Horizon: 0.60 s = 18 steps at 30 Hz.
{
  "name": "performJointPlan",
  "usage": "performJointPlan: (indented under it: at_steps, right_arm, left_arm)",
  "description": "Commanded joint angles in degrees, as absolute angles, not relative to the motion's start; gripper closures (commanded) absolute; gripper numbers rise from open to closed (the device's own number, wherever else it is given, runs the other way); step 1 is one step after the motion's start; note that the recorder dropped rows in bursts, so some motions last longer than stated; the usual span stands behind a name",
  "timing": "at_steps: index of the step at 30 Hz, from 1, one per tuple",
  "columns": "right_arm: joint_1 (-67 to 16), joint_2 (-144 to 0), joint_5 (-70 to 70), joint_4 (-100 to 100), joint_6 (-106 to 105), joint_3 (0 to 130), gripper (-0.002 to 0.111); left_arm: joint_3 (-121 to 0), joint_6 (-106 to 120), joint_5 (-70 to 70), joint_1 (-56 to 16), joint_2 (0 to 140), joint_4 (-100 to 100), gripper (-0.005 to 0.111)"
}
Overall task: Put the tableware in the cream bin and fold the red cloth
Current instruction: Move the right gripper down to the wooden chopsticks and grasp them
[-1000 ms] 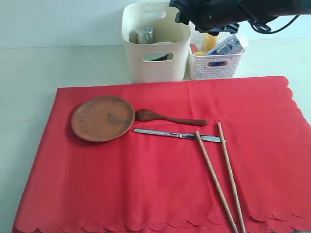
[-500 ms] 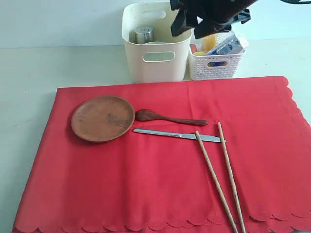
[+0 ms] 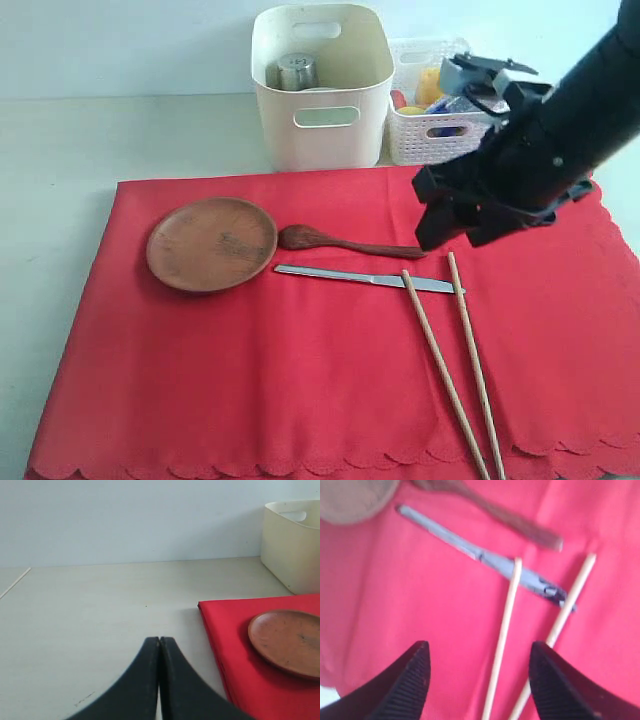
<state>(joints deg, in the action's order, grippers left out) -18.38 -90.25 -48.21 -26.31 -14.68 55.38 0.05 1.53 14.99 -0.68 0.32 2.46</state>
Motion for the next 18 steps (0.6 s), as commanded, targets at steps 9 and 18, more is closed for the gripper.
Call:
performJointPlan:
  at_steps: [9,18]
  right_arm:
    - [-34.0,-88.3,-40.3,-2.3,13.0,44.3,0.052]
    - [-37.0,-93.2,-37.3,2.4,20.2,44.3,0.052]
  left_arm:
    - [0.0,1.3,14.9,-0.6,0.0,2.1,0.104]
    - [0.0,1.3,14.9,-0.6,0.0,2.1,0.104]
